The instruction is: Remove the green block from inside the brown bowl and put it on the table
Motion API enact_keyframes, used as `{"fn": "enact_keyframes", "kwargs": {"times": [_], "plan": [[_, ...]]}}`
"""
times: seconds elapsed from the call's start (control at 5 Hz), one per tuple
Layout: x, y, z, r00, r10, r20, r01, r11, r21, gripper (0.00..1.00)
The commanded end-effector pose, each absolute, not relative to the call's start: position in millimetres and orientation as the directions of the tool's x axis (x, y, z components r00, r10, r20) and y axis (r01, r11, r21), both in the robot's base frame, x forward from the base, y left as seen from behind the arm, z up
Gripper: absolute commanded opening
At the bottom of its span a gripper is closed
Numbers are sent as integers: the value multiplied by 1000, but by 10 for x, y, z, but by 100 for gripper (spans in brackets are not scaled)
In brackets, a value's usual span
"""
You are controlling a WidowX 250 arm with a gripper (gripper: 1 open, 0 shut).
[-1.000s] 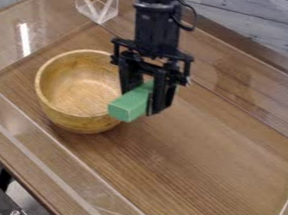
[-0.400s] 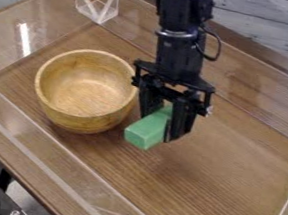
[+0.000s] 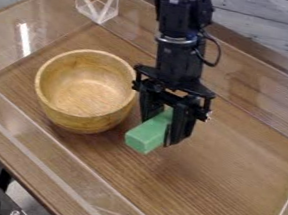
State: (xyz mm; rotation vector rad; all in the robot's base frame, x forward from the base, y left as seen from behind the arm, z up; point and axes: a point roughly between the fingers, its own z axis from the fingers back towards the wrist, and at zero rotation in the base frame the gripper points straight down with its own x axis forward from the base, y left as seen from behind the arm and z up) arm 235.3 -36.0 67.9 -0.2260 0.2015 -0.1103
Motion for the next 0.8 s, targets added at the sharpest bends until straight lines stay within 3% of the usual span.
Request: {"fn": "enact_keyframes", "kwargs": {"times": [0.0,0.6], "plan": [[2421,-383,816,983,-148,-109,119,965,-235,0],[2422,-377,798,985,-150,-85,125,963,-240,0]]}}
